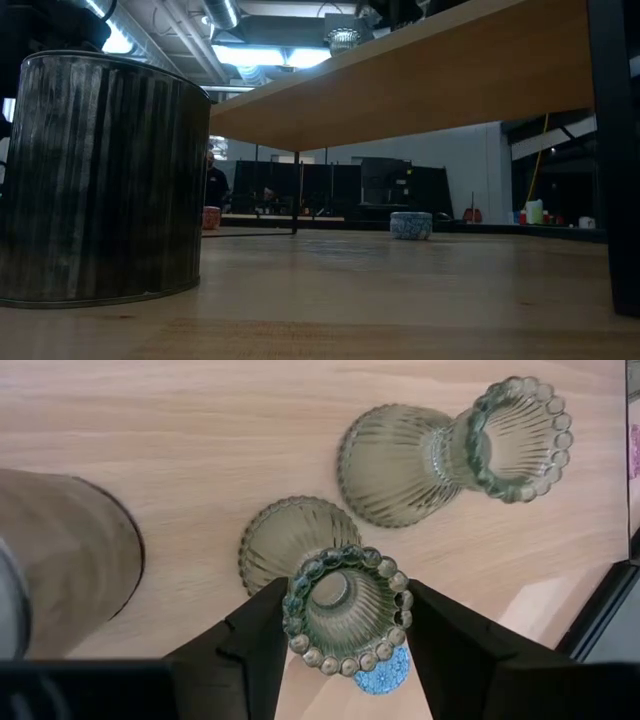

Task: Pick & Place candle stick holders
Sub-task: Put the right transparent candle holder on the shelf

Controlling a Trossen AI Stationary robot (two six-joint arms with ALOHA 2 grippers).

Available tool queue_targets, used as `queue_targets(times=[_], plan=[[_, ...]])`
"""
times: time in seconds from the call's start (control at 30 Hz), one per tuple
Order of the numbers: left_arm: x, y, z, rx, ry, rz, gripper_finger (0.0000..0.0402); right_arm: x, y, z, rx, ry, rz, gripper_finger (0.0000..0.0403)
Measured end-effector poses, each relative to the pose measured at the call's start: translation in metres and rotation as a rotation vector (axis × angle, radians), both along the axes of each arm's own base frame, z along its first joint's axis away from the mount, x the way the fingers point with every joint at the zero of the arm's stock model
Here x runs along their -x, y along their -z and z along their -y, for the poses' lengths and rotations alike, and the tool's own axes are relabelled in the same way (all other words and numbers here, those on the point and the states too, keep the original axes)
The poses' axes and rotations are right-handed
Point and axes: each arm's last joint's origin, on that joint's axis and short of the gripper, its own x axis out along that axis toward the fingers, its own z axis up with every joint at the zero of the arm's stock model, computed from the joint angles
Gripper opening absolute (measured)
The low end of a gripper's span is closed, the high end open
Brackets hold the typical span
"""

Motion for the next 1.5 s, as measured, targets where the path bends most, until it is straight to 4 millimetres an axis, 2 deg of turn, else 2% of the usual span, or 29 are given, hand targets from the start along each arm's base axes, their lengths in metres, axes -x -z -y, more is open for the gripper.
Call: queue_targets(times=[0.23,1.5], plan=[[0.0,0.0002,0.0,0.0,0.0,-0.001,0.0004,-0.0007,-0.0003,0.0001,0.0,0.001,0.008,0.0194],[0.0,0.0001,0.0,0.0,0.0,0.0,0.0004,-0.0051,-0.0027,0.0003,0.018,0.011,0.065,0.0196]])
